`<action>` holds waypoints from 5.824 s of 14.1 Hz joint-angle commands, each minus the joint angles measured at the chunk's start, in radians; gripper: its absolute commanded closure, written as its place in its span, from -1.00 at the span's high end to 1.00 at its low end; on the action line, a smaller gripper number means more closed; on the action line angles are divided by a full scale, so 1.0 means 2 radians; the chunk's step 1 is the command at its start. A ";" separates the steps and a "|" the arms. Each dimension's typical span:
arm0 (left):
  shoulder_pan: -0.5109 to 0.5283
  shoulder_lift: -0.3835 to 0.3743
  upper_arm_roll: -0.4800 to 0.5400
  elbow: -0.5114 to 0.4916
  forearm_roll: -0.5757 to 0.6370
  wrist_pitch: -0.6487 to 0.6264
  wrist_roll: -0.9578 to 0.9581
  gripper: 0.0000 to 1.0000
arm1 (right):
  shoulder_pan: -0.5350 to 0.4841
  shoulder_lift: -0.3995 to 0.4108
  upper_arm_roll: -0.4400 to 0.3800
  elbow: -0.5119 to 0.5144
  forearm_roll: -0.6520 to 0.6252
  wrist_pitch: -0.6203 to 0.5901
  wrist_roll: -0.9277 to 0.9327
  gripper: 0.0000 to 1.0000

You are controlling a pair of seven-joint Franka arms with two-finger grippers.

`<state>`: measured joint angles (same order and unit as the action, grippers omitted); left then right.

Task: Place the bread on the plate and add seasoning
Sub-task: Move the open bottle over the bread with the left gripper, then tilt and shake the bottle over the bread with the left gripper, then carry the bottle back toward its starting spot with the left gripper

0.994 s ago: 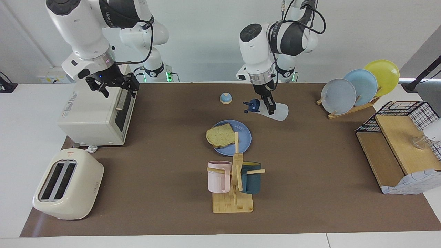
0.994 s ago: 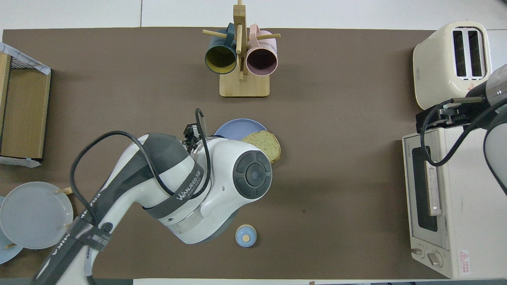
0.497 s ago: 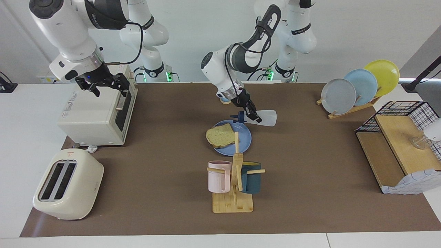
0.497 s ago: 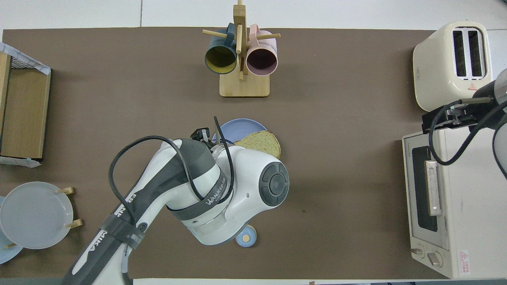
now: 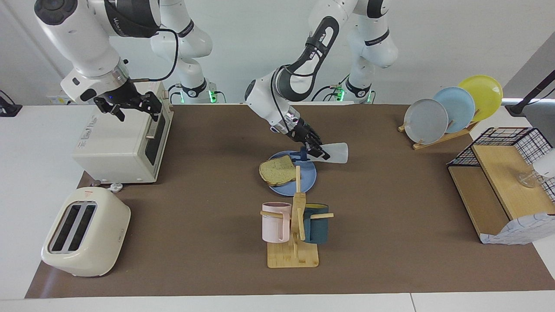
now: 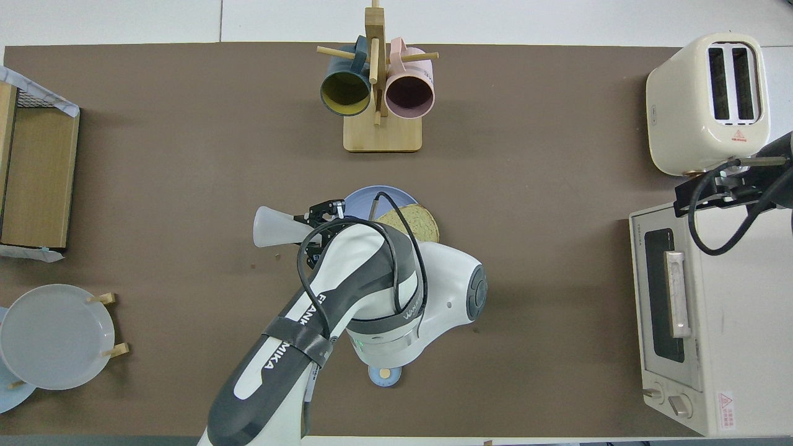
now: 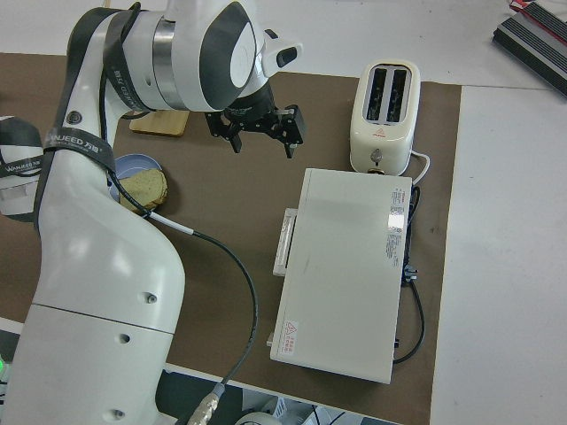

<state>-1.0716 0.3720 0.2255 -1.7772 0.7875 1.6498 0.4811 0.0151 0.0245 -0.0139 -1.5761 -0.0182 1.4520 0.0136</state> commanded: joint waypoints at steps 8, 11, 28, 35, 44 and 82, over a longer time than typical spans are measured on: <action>0.016 0.009 0.008 0.002 0.069 -0.015 -0.002 -1.00 | -0.023 -0.008 0.009 -0.002 0.004 0.013 -0.021 1.00; -0.012 0.005 0.008 -0.006 0.049 -0.027 -0.002 -1.00 | -0.027 -0.007 0.003 -0.004 0.004 0.011 -0.019 1.00; 0.050 0.011 0.009 -0.008 0.055 0.020 -0.002 -1.00 | -0.024 -0.008 0.004 -0.004 0.004 0.011 -0.017 1.00; -0.021 0.011 0.008 -0.008 0.018 -0.006 -0.003 -1.00 | -0.024 -0.008 0.004 -0.004 0.004 0.011 -0.017 1.00; 0.043 0.019 0.010 -0.008 0.050 0.009 -0.003 -1.00 | -0.024 -0.008 0.004 -0.004 0.004 0.011 -0.017 1.00; 0.255 -0.155 0.010 -0.139 -0.319 0.394 -0.247 -1.00 | -0.024 -0.008 0.004 -0.004 0.004 0.011 -0.017 1.00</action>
<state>-0.5649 0.1343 0.2535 -1.9275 0.1637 2.3040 0.0607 -0.0196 0.0214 -0.0106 -1.5728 -0.0175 1.4645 0.0098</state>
